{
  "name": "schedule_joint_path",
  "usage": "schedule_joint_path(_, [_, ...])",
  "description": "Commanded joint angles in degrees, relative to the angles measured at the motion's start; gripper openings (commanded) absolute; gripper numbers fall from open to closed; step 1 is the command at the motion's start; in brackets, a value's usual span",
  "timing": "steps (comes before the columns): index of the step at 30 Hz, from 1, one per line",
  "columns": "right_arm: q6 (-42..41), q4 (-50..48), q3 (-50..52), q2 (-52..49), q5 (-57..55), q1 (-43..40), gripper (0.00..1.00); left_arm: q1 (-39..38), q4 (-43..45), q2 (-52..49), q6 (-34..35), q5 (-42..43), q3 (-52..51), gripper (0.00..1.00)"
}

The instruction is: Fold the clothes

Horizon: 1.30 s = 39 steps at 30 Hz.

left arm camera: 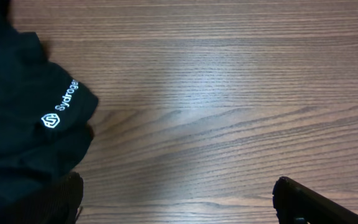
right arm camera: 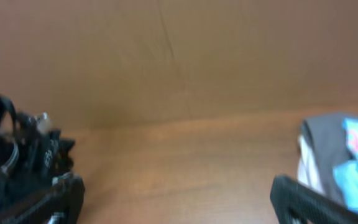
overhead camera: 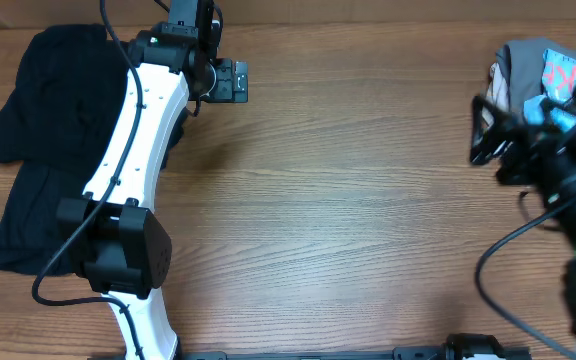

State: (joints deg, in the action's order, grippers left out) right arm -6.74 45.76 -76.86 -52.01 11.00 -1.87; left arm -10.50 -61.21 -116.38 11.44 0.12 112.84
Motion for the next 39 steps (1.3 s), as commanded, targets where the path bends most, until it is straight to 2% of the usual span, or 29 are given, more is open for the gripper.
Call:
schedule_joint_path(1, [0.4,-6.7,13.3,7.2,-0.9,0.3,1.00,0.0,0.2,-0.3,-0.9,-0.5,-0.2,1.00])
schedule_joint_path(9, [0.3,-30.3,45.2,26.6,-0.9,0.3,1.00,0.0,0.2,-0.3,-0.9,-0.5,-0.2,1.00])
schedule_joint_path(15, [0.3,-39.5,60.1,38.1,-1.0,1.6,1.00,0.0,0.2,-0.3,-0.9,-0.5,-0.2,1.00])
schedule_joint_path(30, [0.3,-45.6,75.6,50.2,-4.9,1.6,1.00,0.0,0.2,-0.3,-0.9,-0.5,-0.2,1.00])
schedule_joint_path(39, [-0.9,-41.6,76.4,51.9,-5.0,1.8,1.00,0.0,0.2,-0.3,-0.9,-0.5,-0.2,1.00])
